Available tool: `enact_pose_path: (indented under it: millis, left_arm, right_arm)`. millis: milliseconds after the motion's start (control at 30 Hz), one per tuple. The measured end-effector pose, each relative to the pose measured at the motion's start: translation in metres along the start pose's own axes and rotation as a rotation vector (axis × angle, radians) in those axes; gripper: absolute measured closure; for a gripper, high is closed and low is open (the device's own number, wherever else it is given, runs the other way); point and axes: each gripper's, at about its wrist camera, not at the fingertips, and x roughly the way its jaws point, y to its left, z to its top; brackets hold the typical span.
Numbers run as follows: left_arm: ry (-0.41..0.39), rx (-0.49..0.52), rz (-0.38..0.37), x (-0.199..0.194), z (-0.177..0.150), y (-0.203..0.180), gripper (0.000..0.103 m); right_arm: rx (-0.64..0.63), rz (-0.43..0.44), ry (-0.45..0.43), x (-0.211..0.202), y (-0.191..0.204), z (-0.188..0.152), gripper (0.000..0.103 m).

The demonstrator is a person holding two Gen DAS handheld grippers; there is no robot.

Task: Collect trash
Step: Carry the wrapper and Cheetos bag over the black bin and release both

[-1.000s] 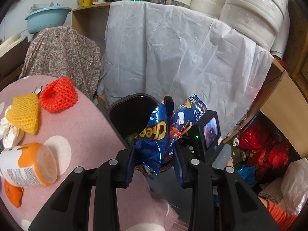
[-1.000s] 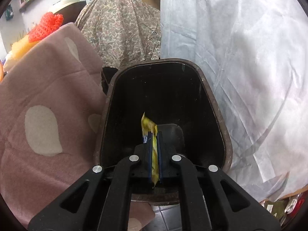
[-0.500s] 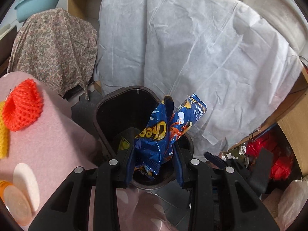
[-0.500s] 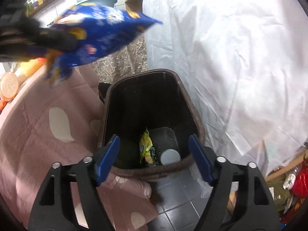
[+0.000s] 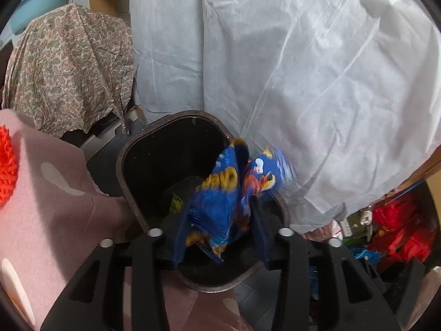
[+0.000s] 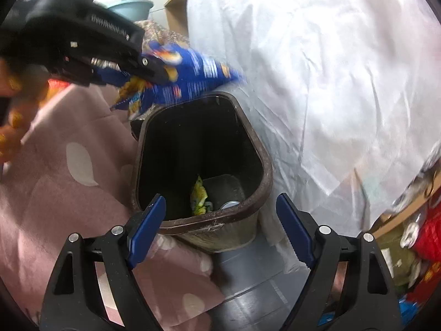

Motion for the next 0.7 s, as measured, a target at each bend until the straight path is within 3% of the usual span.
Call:
enact_pose_path:
  millis: [100, 367, 700]
  left_arm:
    - [-0.009, -0.007, 0.0, 0.001, 0.001, 0.0, 0.041]
    - [-0.079, -0.007, -0.004, -0.023, -0.004, -0.001, 0.03]
    - [-0.254, 0.031, -0.027, -0.099, -0.032, 0.005, 0.016]
  right_arm:
    - [0.026, 0.016, 0.004, -0.001, -0.005, -0.002, 0.021]
    - [-0.017, 0.017, 0.012, -0.005, -0.002, -0.013, 0.021]
    - [-0.095, 0.035, -0.024, -0.02, 0.022, -0.01, 0.021]
